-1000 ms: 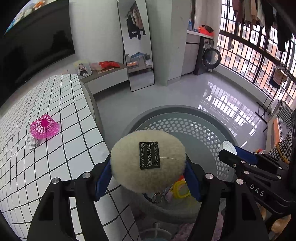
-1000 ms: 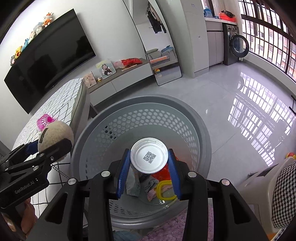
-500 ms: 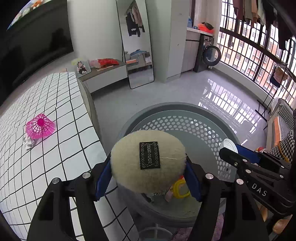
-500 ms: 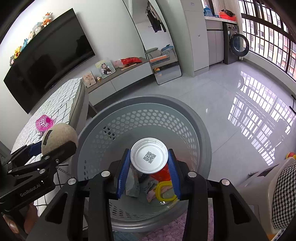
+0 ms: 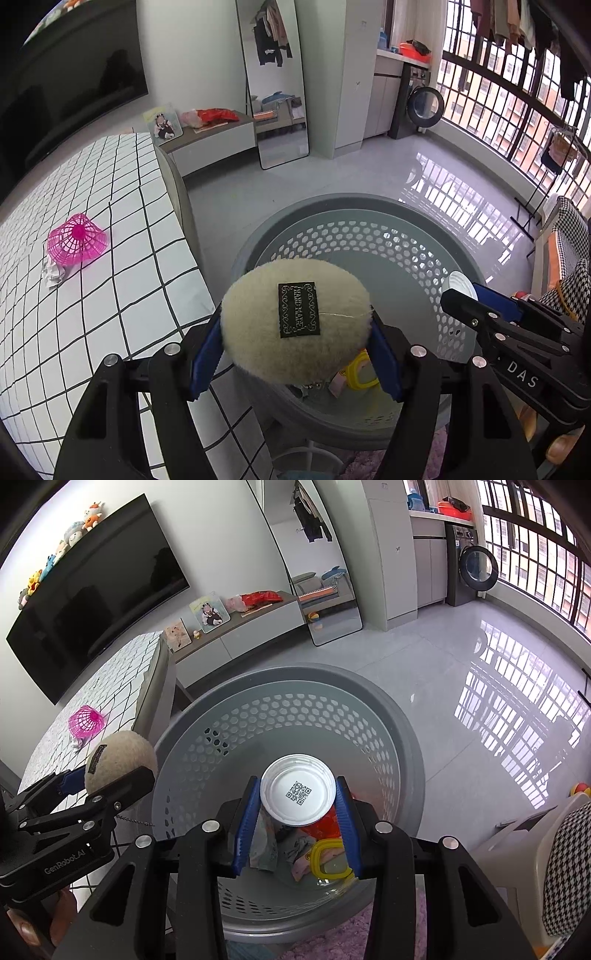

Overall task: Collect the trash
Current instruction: 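Carry the white lid over the basket with the right gripper while the left carries the pouch, then open both grippers over the basket to drop the lid and pouch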

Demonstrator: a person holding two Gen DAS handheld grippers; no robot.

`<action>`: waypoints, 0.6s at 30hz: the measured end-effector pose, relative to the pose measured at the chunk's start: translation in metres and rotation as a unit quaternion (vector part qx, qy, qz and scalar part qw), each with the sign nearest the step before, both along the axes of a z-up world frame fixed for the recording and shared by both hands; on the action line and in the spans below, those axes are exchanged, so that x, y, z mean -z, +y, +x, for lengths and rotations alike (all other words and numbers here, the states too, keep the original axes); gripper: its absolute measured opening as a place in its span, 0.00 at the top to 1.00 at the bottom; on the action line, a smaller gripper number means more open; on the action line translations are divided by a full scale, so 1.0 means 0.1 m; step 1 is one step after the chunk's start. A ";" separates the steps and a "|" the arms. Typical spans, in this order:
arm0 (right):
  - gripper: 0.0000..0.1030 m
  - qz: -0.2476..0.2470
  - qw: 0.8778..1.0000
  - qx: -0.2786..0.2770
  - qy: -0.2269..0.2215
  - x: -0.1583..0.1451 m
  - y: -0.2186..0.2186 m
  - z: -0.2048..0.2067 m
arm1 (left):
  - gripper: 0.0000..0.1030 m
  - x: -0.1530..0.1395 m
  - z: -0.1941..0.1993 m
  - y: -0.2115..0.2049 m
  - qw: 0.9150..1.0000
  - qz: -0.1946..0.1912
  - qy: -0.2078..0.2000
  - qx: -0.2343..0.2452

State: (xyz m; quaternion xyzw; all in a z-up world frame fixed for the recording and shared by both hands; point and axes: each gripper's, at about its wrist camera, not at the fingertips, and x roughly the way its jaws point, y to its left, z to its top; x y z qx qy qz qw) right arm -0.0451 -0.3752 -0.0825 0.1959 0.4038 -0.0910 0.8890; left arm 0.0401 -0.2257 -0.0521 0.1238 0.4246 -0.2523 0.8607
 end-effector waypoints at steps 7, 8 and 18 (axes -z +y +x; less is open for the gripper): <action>0.62 0.001 1.000 0.001 0.002 0.03 0.00 0.03 | 0.33 0.04 -0.01 -0.04 1.000 0.002 0.005 0.008; 0.62 0.000 1.000 0.001 0.003 0.04 0.01 0.03 | 0.33 0.04 -0.01 -0.05 1.000 0.002 0.007 0.009; 0.53 0.003 1.000 0.009 0.001 0.03 -0.02 0.02 | 0.30 0.04 0.02 -0.02 1.000 0.000 0.007 0.003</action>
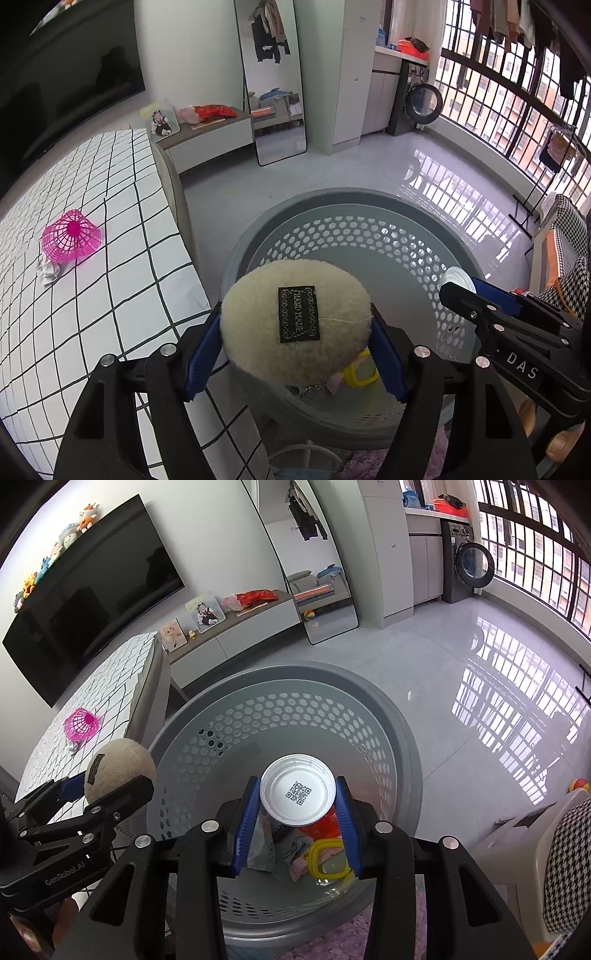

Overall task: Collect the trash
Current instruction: 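Open both grippers over the basket to drop the lid and pouch, then move both open tools back over the bed toward the pink cone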

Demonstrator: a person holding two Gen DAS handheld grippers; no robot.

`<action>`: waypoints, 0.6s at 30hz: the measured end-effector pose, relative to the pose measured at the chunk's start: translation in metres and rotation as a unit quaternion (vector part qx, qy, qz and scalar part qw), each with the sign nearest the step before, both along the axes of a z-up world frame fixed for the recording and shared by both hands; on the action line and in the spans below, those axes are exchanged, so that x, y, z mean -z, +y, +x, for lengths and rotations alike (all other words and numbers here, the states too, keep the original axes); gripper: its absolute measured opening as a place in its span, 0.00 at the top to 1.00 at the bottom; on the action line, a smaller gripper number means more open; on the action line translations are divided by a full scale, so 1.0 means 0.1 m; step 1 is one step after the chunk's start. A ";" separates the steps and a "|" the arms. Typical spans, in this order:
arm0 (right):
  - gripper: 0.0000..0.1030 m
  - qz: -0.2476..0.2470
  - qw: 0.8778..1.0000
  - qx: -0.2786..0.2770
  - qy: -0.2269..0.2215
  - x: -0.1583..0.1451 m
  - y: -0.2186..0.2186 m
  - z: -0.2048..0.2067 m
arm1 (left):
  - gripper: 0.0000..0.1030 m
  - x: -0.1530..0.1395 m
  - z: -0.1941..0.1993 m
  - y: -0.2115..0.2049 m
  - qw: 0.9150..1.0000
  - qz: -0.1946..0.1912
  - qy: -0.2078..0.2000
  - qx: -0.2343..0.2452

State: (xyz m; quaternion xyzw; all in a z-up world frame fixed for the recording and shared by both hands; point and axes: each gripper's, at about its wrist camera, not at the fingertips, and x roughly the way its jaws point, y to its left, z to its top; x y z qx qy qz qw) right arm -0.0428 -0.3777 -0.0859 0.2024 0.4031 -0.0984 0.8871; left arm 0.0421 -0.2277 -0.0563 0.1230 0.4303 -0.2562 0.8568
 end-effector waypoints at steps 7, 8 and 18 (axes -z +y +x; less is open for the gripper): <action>0.35 -0.004 1.000 0.007 -0.012 -0.04 -0.01 -0.04 | 0.22 -0.03 -0.01 0.01 1.000 0.000 -0.006 -0.003; 0.35 -0.001 1.000 0.007 -0.012 -0.03 -0.01 -0.04 | 0.22 -0.03 -0.01 0.01 1.000 0.001 -0.006 -0.003; 0.35 0.000 1.000 0.005 -0.013 -0.04 -0.01 -0.06 | 0.22 -0.04 0.00 0.05 1.000 -0.003 -0.007 -0.007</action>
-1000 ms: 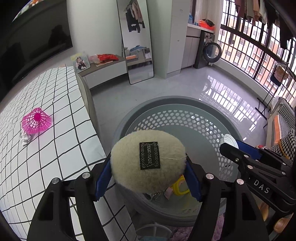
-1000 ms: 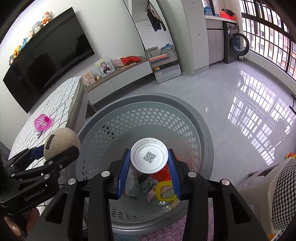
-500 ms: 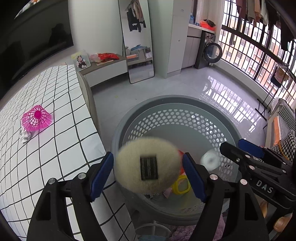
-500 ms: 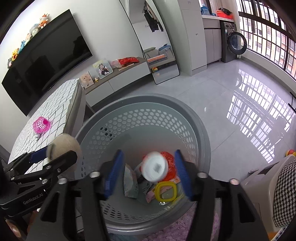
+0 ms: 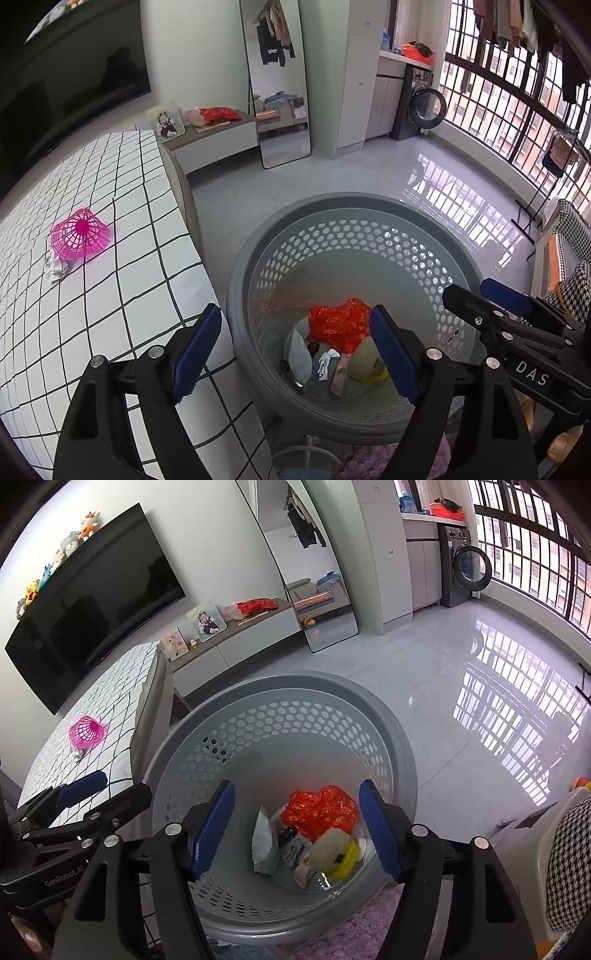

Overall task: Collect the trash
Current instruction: 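Move both open tools back over the bed toward the pink cone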

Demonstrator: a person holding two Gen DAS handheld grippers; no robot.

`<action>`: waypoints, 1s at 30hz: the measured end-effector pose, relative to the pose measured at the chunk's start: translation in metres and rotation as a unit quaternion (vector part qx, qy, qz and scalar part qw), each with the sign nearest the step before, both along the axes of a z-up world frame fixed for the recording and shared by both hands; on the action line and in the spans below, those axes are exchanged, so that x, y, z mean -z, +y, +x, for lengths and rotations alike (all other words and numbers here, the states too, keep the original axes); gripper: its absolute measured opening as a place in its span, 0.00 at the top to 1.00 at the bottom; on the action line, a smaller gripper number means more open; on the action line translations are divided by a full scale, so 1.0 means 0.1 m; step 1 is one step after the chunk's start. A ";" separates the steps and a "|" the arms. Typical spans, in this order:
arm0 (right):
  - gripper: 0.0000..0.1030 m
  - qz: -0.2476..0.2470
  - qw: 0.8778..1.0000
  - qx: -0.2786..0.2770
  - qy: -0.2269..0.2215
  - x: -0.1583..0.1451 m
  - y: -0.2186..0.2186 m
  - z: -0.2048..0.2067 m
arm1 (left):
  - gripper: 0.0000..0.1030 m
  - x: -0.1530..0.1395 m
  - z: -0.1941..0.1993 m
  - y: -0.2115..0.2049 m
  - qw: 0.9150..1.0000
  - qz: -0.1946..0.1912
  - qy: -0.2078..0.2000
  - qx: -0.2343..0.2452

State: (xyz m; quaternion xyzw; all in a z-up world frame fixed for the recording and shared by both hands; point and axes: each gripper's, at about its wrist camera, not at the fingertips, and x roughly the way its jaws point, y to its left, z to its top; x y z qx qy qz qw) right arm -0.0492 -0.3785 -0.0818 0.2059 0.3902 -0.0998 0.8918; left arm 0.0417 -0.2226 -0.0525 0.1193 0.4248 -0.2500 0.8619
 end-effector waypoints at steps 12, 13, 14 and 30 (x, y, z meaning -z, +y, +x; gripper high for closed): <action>0.35 0.000 1.000 -0.001 -0.002 -0.04 0.02 -0.01 | 0.22 -0.04 -0.03 0.06 1.000 -0.005 -0.004 -0.001; 0.35 -0.001 1.000 -0.001 -0.002 -0.04 0.03 -0.01 | 0.22 -0.04 -0.03 0.07 1.000 -0.006 -0.004 -0.001; 0.35 -0.001 1.000 -0.001 -0.003 -0.05 0.03 -0.01 | 0.22 -0.04 -0.03 0.07 1.000 -0.007 -0.004 -0.001; 0.33 -0.012 1.000 -0.009 -0.012 -0.15 0.20 -0.07 | 0.21 -0.13 -0.09 0.23 1.000 -0.021 -0.011 -0.008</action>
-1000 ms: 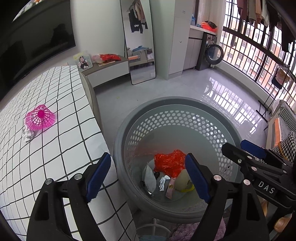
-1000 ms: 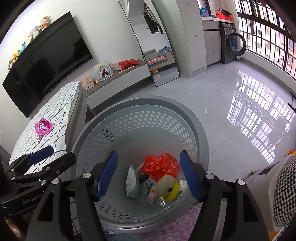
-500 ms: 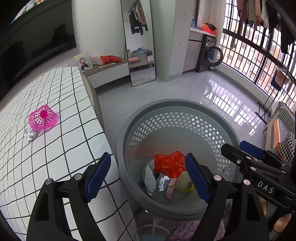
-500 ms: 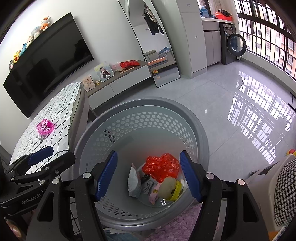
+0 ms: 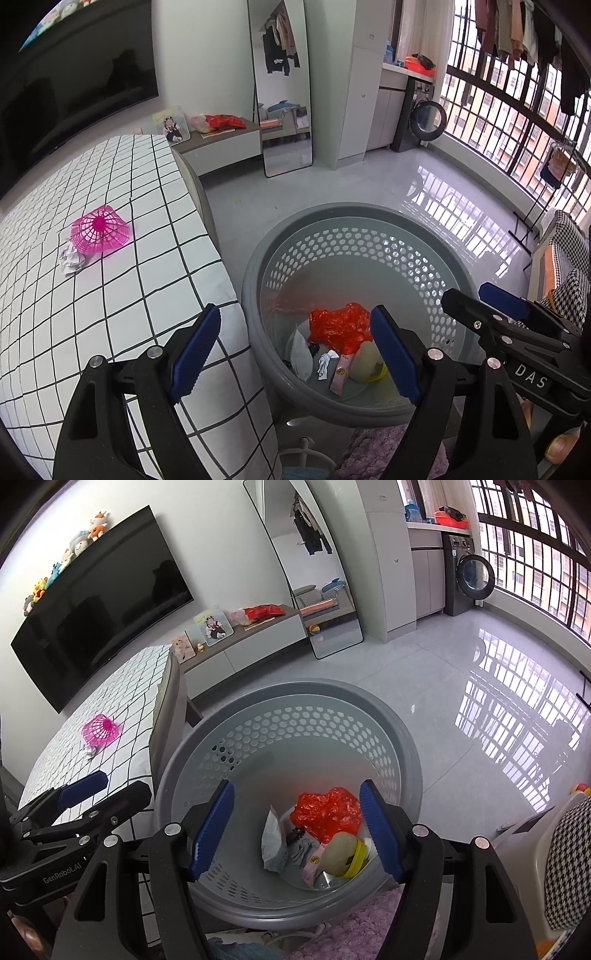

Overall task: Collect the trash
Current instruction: 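Move both open tools back over the bed toward the pink cone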

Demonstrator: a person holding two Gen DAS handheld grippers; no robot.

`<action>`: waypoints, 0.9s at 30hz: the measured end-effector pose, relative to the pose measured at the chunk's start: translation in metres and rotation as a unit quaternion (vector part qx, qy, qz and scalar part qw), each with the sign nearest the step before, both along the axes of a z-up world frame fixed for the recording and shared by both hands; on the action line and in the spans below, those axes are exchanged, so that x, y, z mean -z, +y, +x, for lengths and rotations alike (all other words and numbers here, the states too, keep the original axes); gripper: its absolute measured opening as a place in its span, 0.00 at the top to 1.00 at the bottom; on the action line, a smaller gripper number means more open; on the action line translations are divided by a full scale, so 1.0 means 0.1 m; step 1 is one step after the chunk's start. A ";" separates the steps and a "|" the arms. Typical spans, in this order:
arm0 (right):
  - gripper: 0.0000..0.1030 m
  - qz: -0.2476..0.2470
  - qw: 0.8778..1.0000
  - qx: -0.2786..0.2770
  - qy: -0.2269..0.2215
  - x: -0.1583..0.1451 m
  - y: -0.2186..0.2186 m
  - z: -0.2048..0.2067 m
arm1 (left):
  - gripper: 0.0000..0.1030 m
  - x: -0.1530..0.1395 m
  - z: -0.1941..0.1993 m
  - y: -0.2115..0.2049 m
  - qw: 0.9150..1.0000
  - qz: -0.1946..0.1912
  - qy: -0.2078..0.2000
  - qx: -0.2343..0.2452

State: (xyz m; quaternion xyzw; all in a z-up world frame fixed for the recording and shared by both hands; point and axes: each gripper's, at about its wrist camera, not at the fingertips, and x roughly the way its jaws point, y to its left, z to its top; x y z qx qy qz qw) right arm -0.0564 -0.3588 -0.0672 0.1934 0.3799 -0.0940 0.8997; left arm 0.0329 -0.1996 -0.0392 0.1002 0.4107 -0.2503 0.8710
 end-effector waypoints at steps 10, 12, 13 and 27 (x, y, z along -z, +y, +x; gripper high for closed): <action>0.33 -0.008 1.000 -0.005 -0.015 -0.08 0.18 -0.06 | 0.20 -0.10 -0.04 0.19 1.000 -0.012 -0.014 -0.017; 0.33 -0.012 1.000 -0.009 -0.019 -0.10 0.21 -0.07 | 0.20 -0.13 -0.05 0.25 1.000 -0.015 -0.017 -0.021; 0.33 -0.014 1.000 -0.011 -0.021 -0.11 0.23 -0.07 | 0.20 -0.14 -0.05 0.28 0.999 -0.017 -0.018 -0.024; 0.28 -0.047 0.997 -0.057 -0.036 -0.26 0.65 0.11 | 0.18 -0.30 -0.07 0.86 0.996 -0.034 -0.039 -0.078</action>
